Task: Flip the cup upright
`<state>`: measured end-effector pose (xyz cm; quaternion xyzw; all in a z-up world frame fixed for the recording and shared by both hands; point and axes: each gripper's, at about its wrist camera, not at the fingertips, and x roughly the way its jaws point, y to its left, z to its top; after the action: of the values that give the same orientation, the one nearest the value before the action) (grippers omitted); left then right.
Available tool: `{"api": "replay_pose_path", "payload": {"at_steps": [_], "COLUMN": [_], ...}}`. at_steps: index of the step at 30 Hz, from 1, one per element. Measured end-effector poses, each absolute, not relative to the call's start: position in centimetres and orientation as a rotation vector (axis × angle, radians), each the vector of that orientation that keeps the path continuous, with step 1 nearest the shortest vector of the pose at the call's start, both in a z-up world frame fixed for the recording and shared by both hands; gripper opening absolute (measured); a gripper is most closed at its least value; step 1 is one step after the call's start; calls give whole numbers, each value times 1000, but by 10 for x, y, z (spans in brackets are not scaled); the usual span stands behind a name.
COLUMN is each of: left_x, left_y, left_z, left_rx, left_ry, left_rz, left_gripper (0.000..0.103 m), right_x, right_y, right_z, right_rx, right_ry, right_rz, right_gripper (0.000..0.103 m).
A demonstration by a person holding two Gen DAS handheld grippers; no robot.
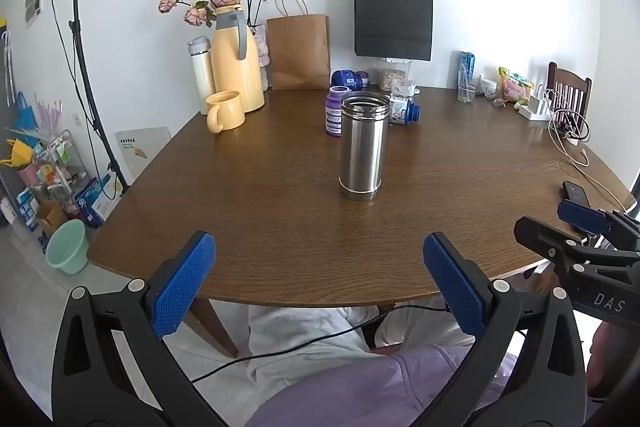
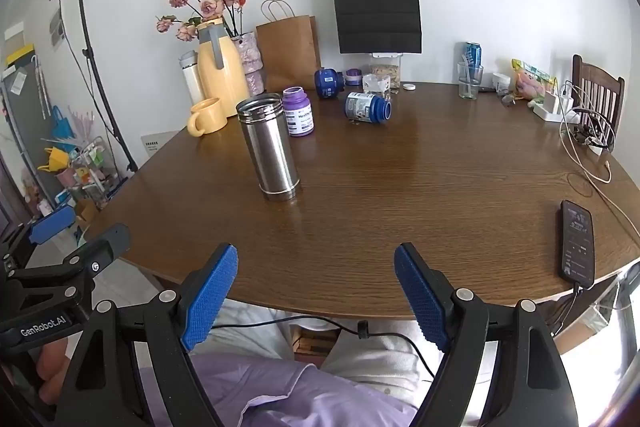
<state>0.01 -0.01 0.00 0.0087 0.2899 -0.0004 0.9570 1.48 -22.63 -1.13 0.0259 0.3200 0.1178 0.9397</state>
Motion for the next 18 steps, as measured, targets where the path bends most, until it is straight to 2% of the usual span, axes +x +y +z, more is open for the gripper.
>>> {"api": "replay_pose_path", "payload": {"at_steps": [18], "left_x": [0], "left_y": [0], "left_z": [0], "left_rx": [22], "left_ry": [589], "left_rz": [1], "left_gripper": [103], "right_x": [15], "right_y": [-227], "right_z": [-12], "right_rx": [83], "right_ry": [661], "right_rz": [252], "right_gripper": [84]}}
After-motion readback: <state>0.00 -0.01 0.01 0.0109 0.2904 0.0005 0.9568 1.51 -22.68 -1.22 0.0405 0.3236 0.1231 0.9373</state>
